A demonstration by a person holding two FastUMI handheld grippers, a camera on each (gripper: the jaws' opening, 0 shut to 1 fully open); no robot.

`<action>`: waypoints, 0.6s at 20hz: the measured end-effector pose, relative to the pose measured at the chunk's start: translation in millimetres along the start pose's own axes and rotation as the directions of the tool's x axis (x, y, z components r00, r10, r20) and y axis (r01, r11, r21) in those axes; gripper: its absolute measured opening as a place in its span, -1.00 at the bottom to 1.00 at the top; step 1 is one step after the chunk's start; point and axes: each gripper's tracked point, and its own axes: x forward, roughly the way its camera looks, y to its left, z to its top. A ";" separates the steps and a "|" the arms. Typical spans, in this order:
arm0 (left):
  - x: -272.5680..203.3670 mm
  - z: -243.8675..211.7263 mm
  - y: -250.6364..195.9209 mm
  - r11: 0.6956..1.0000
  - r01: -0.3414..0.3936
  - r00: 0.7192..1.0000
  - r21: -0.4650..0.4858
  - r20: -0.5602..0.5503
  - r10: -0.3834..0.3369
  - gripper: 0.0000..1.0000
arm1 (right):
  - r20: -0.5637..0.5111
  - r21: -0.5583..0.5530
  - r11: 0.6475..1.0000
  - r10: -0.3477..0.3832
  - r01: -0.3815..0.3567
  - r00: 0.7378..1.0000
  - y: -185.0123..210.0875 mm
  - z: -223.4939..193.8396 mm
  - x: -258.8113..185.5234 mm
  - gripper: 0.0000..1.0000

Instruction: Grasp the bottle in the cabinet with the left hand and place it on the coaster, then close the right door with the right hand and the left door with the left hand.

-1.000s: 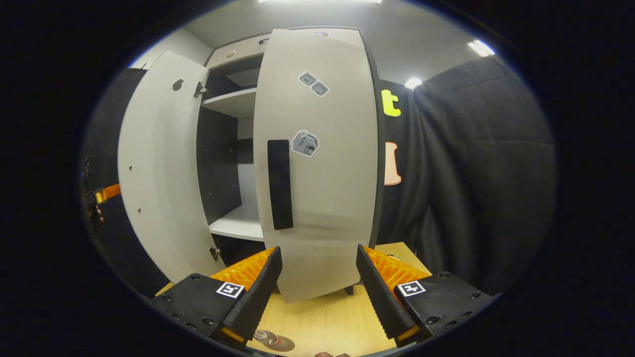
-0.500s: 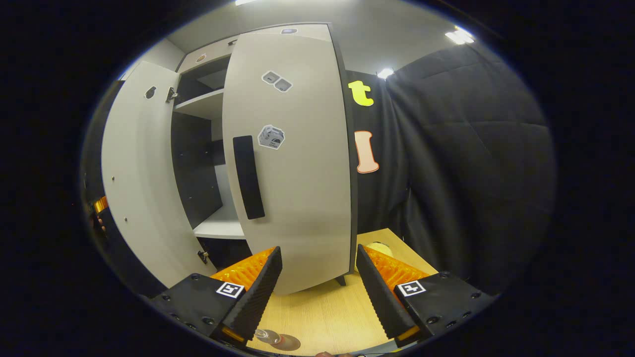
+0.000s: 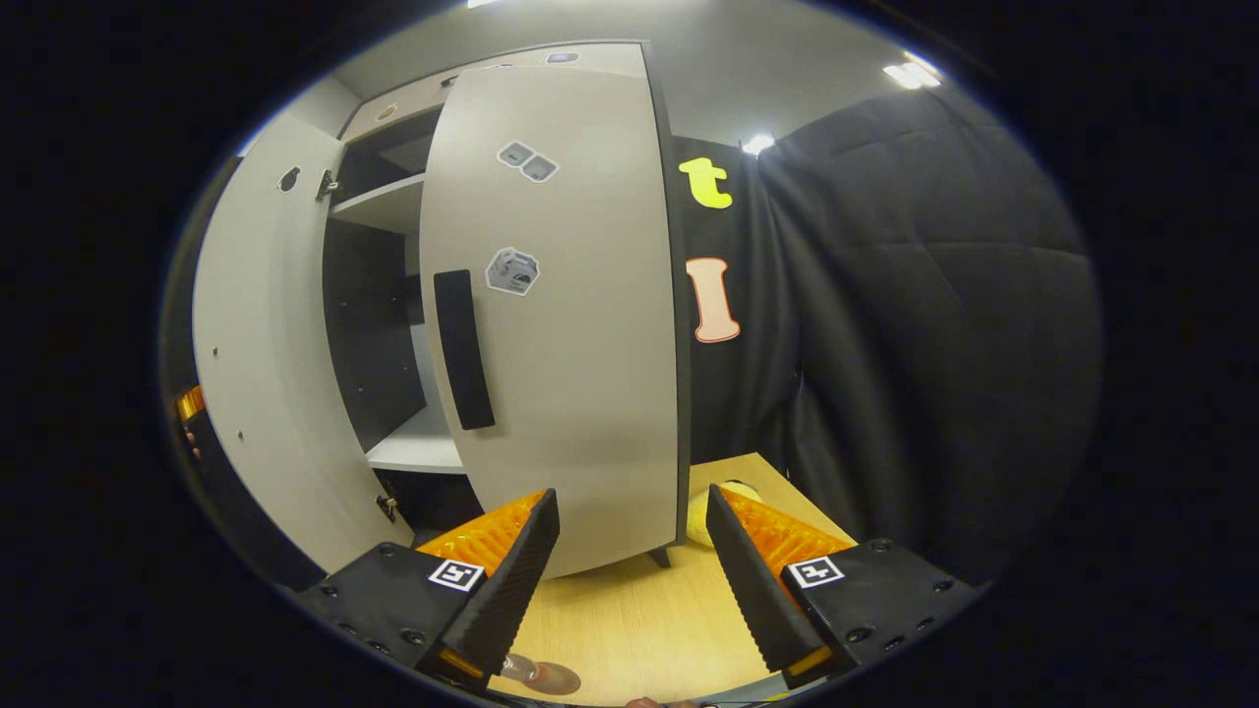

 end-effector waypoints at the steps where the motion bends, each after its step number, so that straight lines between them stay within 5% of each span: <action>1: 0.5 1.7 -4.3 1.000 -0.008 1.000 0.015 -0.001 0.008 0.84 | 0.000 0.000 1.000 0.005 -0.005 1.000 -1.7 0.4 0.9 0.92; 7: 4.9 -2.7 -41.4 0.998 -0.049 0.998 0.035 -0.036 0.050 0.83 | -0.007 0.029 1.000 -0.005 0.005 1.000 -32.0 -2.0 8.5 0.92; 8: 7.4 -2.9 -49.3 0.998 -0.056 0.998 0.020 -0.039 0.056 0.97 | -0.012 0.041 0.999 -0.013 0.013 1.000 -38.6 -1.9 11.3 0.83; 10: 10.3 -2.1 -62.5 0.997 -0.074 0.996 0.009 -0.039 0.074 0.70 | -0.012 0.041 0.999 -0.019 0.019 1.000 -48.4 -0.9 14.6 0.83; 12: 13.3 -2.1 -77.2 0.996 -0.092 0.995 0.019 -0.039 0.092 0.83 | -0.010 0.024 1.000 -0.017 0.017 1.000 -56.6 0.3 18.5 0.93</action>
